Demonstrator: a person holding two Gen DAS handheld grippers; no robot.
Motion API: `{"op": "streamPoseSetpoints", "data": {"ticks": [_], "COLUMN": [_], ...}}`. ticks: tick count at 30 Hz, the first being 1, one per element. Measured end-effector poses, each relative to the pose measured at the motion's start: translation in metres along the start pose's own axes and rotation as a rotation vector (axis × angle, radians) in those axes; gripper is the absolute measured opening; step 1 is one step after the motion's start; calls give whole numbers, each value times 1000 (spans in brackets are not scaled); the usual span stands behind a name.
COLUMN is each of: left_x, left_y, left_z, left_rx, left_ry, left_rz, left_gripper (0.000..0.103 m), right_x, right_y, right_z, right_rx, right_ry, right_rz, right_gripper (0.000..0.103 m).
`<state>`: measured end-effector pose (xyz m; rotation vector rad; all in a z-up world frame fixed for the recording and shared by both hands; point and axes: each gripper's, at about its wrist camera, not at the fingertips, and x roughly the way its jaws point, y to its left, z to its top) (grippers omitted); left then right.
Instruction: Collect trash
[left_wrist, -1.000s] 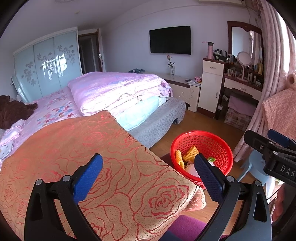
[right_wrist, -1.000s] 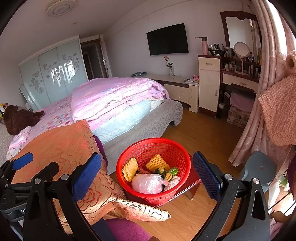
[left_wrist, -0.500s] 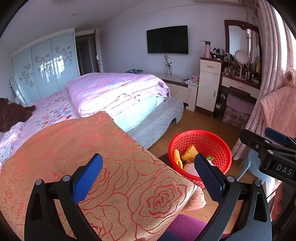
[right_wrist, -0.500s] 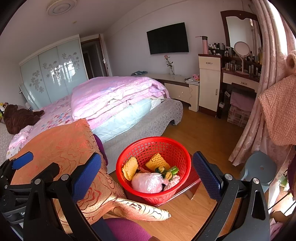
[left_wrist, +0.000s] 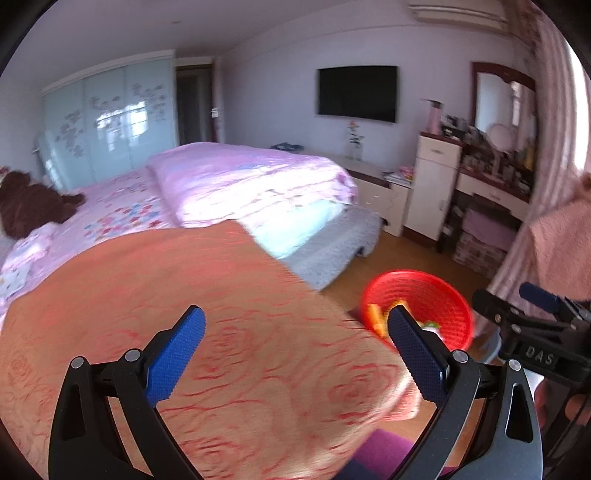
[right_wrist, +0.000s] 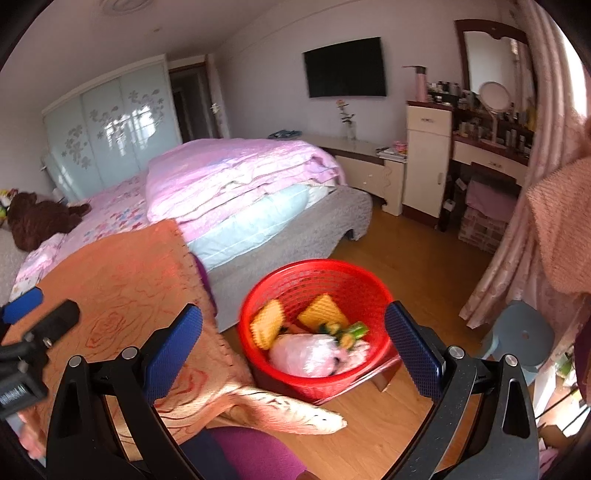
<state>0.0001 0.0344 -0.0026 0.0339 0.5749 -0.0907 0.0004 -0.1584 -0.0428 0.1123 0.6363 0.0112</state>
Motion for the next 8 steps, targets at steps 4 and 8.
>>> {"op": "streamPoseSetpoints", "data": {"ticks": [4,8], "left_x": [-10,-21], "left_y": [46,89], "left_z": [-7,-17], "left_rx": [-46,-97], "left_ry": [12,20], "left_rz": [190,348], "left_gripper": [95,95], "right_x": [15,32], "right_y": [63,150], "right_z": [-14,-48], "right_rx": [-142,-340], "right_ry": [57,84], "right_rz": [142,302], "right_gripper": [96,96]}}
